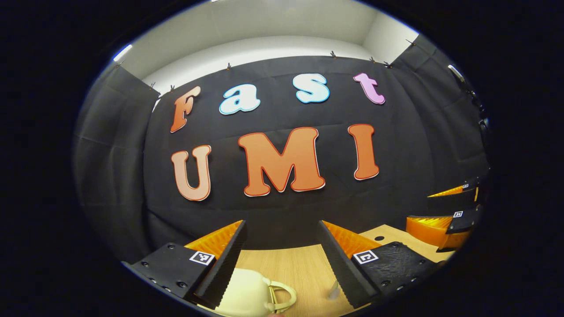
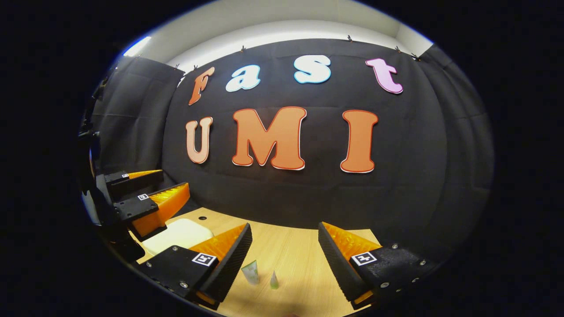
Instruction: First open the suitcase, pack the skin care products into it, and then close the suitcase.
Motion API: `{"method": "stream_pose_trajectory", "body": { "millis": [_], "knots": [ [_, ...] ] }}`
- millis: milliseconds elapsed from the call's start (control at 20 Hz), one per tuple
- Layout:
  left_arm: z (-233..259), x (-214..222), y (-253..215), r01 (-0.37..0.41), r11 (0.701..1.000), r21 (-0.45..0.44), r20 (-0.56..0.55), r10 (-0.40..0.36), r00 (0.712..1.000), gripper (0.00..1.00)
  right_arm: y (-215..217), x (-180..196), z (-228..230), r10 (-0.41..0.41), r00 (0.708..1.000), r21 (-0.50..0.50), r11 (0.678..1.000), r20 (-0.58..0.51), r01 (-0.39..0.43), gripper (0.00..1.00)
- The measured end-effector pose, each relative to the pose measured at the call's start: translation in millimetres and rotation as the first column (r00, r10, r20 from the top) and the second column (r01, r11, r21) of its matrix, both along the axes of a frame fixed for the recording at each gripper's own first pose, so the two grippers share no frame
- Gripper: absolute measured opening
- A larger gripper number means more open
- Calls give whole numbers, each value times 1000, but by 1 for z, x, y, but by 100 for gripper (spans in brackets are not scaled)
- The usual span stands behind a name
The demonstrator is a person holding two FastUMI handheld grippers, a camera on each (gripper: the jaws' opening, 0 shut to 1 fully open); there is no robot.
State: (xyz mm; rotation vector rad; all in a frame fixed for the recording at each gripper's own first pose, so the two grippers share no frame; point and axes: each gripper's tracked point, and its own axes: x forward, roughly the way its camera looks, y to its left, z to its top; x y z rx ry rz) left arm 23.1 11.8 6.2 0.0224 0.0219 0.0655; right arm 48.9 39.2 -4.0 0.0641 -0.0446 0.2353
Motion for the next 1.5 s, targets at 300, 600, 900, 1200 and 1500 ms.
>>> {"method": "stream_pose_trajectory", "body": {
  "millis": [300,600,900,1200,1500],
  "knots": [
    [-70,4,37,16,997,77,-141,-5,990,98,14,12,-8,-49,998,-13,999,-31,48,95],
    [-167,-3,9,205,943,261,-315,-117,942,98,-13,16,-9,-143,989,-43,989,-41,141,95],
    [-244,-10,-12,364,821,439,-452,-148,880,97,-54,12,-15,-239,970,-61,970,-50,236,95],
    [-297,-14,-23,469,693,548,-553,-120,824,89,-68,7,-26,-254,965,-41,967,-68,252,95],
    [-334,4,-22,498,567,656,-590,-26,807,67,-80,9,-29,-263,963,-21,965,-67,262,95]
  ]
}}
